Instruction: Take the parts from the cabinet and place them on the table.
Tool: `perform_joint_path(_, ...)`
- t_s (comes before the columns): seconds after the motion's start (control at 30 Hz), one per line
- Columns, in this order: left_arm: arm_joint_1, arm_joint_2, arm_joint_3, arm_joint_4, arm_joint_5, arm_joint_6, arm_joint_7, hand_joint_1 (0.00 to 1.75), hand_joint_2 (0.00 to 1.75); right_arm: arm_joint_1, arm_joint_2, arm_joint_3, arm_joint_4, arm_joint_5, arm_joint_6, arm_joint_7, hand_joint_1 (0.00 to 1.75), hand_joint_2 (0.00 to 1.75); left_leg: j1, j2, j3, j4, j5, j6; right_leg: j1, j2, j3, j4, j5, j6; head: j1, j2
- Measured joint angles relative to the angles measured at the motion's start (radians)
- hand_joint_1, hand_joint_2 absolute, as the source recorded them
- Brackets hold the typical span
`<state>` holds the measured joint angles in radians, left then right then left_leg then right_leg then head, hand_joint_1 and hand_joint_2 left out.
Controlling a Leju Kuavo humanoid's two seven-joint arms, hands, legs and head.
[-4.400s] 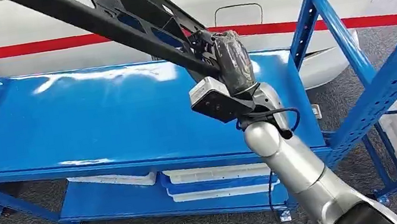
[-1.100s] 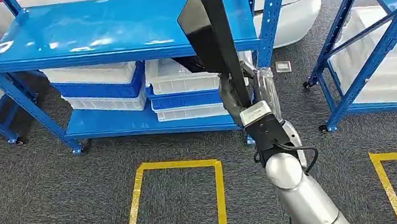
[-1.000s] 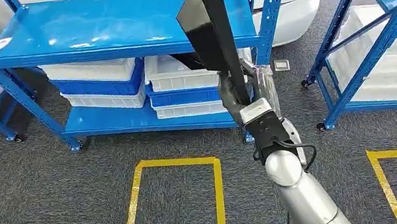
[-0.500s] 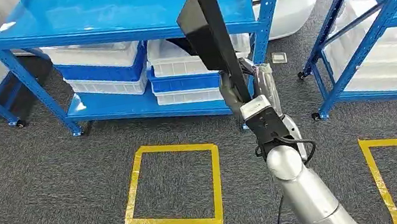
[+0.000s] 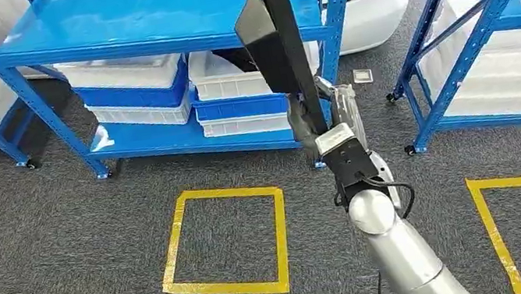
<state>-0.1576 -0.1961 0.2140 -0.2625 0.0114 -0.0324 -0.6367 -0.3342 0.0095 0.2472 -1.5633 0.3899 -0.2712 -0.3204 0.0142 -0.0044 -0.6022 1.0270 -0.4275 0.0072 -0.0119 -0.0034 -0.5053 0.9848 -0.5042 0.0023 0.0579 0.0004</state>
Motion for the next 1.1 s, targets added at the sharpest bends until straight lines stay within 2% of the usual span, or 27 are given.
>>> perform_joint_path(0.07,0.002,0.0,0.0,0.0,0.0,0.0,-0.001,0.0,1.75,-0.001,0.0,0.0,0.001,-0.003,0.0,0.0,1.75,1.75,-0.005,0.001,-0.008,-0.009,0.002,0.005,-0.001,0.0,-0.005,-0.001,0.006,0.01,0.002,0.0)
perform_joint_path(0.1,0.002,0.0,0.001,0.0,0.0,0.0,-0.001,0.0,1.75,-0.001,-0.002,0.0,0.002,-0.003,0.0,0.0,1.75,1.75,-0.001,0.002,-0.01,-0.016,0.005,0.002,0.012,0.0,-0.007,0.009,0.0,0.01,0.005,0.0)
perform_joint_path(0.23,0.002,0.0,0.002,0.0,-0.002,-0.002,0.0,0.0,1.75,-0.002,-0.004,0.001,0.003,-0.006,-0.001,0.0,1.75,1.75,-0.019,-0.001,-0.016,-0.014,0.009,0.01,0.007,-0.001,-0.015,0.005,0.006,0.018,0.007,0.0)
perform_joint_path(0.37,0.002,0.0,0.004,0.0,-0.003,-0.003,0.003,0.0,1.75,-0.002,-0.009,0.0,0.004,-0.015,-0.001,0.0,1.75,1.75,-0.022,0.0,-0.023,-0.014,0.013,0.019,0.004,-0.001,-0.02,0.0,0.013,0.028,0.008,0.0)
perform_joint_path(0.43,0.002,0.001,0.004,0.0,-0.003,-0.003,0.003,0.0,1.75,-0.003,-0.011,0.0,0.005,-0.011,-0.003,0.0,1.75,1.75,-0.027,0.0,-0.029,-0.008,0.012,0.031,-0.006,-0.001,-0.024,-0.005,0.018,0.042,0.007,0.0)
perform_joint_path(0.57,0.002,0.002,0.004,0.0,-0.003,-0.003,0.004,0.0,1.75,-0.008,-0.012,0.0,0.009,-0.005,-0.008,0.0,1.75,1.75,-0.032,-0.003,-0.033,-0.009,0.016,0.043,-0.009,-0.003,-0.025,-0.01,0.025,0.053,0.007,0.0)
perform_joint_path(0.6,0.002,0.002,0.004,0.0,-0.003,-0.003,0.004,0.0,1.75,-0.01,-0.012,0.001,0.009,-0.003,-0.008,0.0,1.75,1.75,-0.026,-0.003,-0.029,-0.022,0.023,0.052,-0.002,-0.003,-0.022,-0.009,0.024,0.057,0.007,0.0)
perform_joint_path(0.63,0.001,0.001,0.004,0.0,-0.003,-0.003,0.003,0.0,1.75,-0.009,-0.014,0.001,0.009,-0.003,-0.009,-0.001,1.75,1.75,-0.02,-0.002,-0.024,-0.03,0.031,0.06,-0.01,-0.002,-0.035,0.011,0.01,0.055,0.007,0.0)
perform_joint_path(0.67,0.0,0.001,0.005,0.0,-0.003,-0.003,0.004,0.0,1.75,-0.012,-0.015,0.001,0.009,-0.003,-0.009,-0.001,1.75,1.75,-0.017,-0.003,-0.026,-0.033,0.035,0.068,-0.007,0.0,-0.057,0.061,-0.023,0.046,0.008,0.0)
perform_joint_path(0.73,0.001,0.0,0.005,0.0,-0.003,-0.003,0.004,0.0,1.75,-0.012,-0.019,0.001,0.011,-0.003,-0.01,-0.001,1.75,1.75,-0.017,-0.007,-0.03,-0.032,0.038,0.069,-0.008,0.0,-0.131,0.224,-0.097,0.036,0.011,0.0)
perform_joint_path(0.77,0.002,0.001,0.005,0.0,-0.003,-0.003,0.004,0.0,1.75,-0.01,-0.019,0.002,0.014,-0.003,-0.01,-0.001,1.75,1.75,-0.017,-0.011,-0.034,-0.032,0.04,0.067,-0.007,0.001,-0.165,0.299,-0.123,0.037,0.011,0.0)
perform_joint_path(0.8,0.002,0.001,0.005,0.0,-0.003,-0.003,0.004,0.0,1.75,-0.007,-0.021,0.002,0.017,-0.003,-0.01,-0.001,1.75,1.75,-0.018,-0.017,-0.036,-0.032,0.042,0.065,-0.006,0.001,-0.178,0.326,-0.125,0.043,0.011,0.0)
perform_joint_path(0.83,0.002,0.001,0.005,0.0,-0.003,-0.003,0.004,0.0,1.75,-0.006,-0.023,0.002,0.018,-0.003,-0.01,-0.001,1.75,1.75,-0.018,-0.023,-0.038,-0.031,0.045,0.062,-0.007,0.001,-0.163,0.299,-0.11,0.051,0.011,0.0)
perform_joint_path(0.87,0.002,0.001,0.005,0.0,-0.003,-0.003,0.004,0.0,1.75,-0.005,-0.023,0.002,0.019,-0.003,-0.01,-0.001,1.75,1.75,-0.017,-0.03,-0.038,-0.031,0.047,0.059,-0.007,0.001,-0.125,0.23,-0.079,0.06,0.011,0.0)
perform_joint_path(0.9,0.002,0.0,0.005,0.0,-0.003,-0.003,0.004,0.0,1.75,-0.006,-0.023,0.002,0.019,-0.003,-0.011,-0.001,1.75,1.75,-0.016,-0.037,-0.038,-0.029,0.049,0.056,-0.009,0.003,-0.073,0.133,-0.041,0.068,0.011,0.0)
perform_joint_path(0.93,0.002,0.0,0.005,0.0,-0.003,-0.003,0.004,0.0,1.75,-0.007,-0.024,0.002,0.019,-0.003,-0.011,-0.001,1.75,1.75,-0.016,-0.044,-0.04,-0.026,0.05,0.052,-0.015,0.024,-0.018,0.026,-0.005,0.074,0.011,0.0)
perform_joint_path(0.97,0.002,0.0,0.005,0.0,-0.003,-0.003,0.004,0.0,1.75,-0.006,-0.025,0.002,0.021,-0.003,-0.012,-0.001,1.75,1.75,-0.02,-0.05,-0.044,-0.022,0.052,0.044,-0.014,0.042,-0.018,0.013,-0.004,0.059,0.01,0.0)
perform_joint_path(1.0,0.001,0.0,0.005,0.0,-0.003,-0.003,0.004,0.0,1.75,-0.007,-0.024,0.003,0.022,-0.003,-0.012,-0.001,1.75,1.75,-0.021,-0.053,-0.047,-0.02,0.053,0.039,-0.008,0.034,-0.019,0.006,0.003,0.048,0.012,0.0)
perform_joint_path(1.07,0.003,0.0,0.005,0.0,-0.003,-0.003,0.003,0.0,1.75,-0.007,-0.026,0.004,0.023,-0.003,-0.013,-0.001,1.75,1.75,-0.019,-0.061,-0.052,-0.028,0.064,0.024,0.001,0.026,-0.02,0.011,0.009,0.032,0.01,0.0)
perform_joint_path(1.1,0.005,0.001,0.005,0.0,-0.003,-0.003,0.003,0.0,1.75,-0.007,-0.024,0.004,0.023,-0.003,-0.013,-0.001,1.75,1.75,-0.02,-0.068,-0.056,-0.028,0.068,0.018,-0.008,0.019,-0.021,0.008,0.015,0.024,0.01,0.0)
